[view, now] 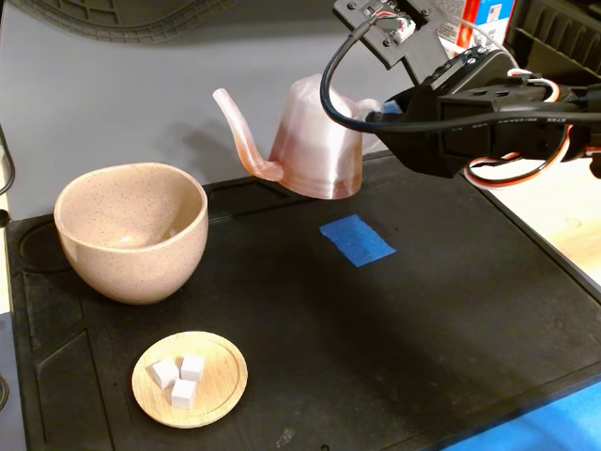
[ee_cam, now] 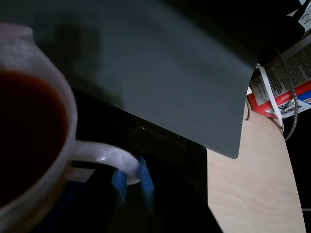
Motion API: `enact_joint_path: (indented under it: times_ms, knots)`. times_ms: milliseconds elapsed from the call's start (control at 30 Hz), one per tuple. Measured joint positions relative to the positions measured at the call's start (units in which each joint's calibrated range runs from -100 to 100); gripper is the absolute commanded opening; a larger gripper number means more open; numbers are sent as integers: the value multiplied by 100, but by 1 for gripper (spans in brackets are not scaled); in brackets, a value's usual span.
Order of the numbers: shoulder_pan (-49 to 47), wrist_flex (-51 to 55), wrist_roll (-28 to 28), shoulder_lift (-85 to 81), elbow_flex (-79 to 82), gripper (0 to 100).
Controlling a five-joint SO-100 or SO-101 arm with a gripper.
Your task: Pick up a kettle and pour liquid into a cup.
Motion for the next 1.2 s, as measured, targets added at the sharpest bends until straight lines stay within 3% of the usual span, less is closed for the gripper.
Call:
enact_joint_path:
  times_ms: [700, 833, 1033, 1200]
  knots:
    - [-272, 0, 309, 9, -341, 1]
    - [-272, 0, 817, 9, -458, 1]
    - [-491, 691, 901, 445, -1899, 1]
    - [-574, 1077, 1441, 625, -2395, 1]
